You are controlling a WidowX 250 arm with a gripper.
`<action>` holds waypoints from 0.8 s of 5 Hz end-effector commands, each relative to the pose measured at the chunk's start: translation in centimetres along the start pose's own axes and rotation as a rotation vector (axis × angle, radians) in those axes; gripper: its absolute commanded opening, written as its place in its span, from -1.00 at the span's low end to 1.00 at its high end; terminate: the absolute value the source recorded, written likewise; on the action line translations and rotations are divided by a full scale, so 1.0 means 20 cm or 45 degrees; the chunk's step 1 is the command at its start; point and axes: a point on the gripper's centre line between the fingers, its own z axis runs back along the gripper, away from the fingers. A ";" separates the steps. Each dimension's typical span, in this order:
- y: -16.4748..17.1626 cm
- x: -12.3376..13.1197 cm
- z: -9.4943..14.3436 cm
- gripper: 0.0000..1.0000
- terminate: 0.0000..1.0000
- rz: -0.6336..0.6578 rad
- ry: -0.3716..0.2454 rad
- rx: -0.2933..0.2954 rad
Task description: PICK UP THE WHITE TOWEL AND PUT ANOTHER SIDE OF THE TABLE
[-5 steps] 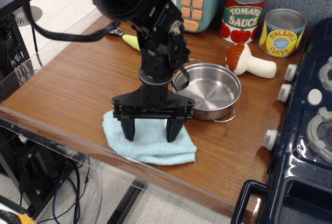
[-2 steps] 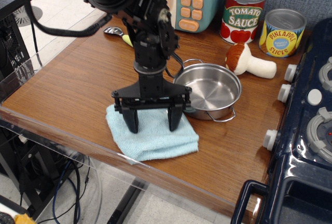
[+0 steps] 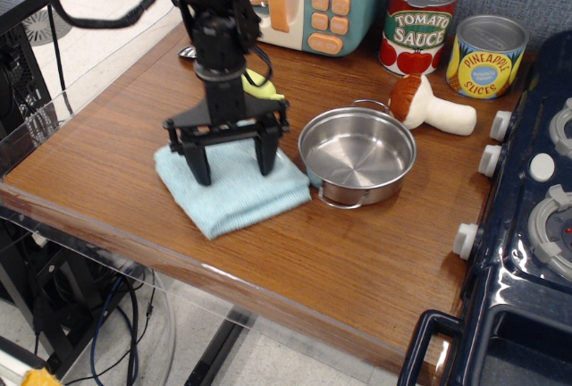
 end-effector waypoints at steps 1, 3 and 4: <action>0.20 0.25 -0.02 1.00 -1.00 0.220 -0.004 0.050; 0.32 0.43 0.01 1.00 -1.00 0.362 -0.051 0.079; 0.35 0.47 0.03 1.00 -1.00 0.391 -0.070 0.095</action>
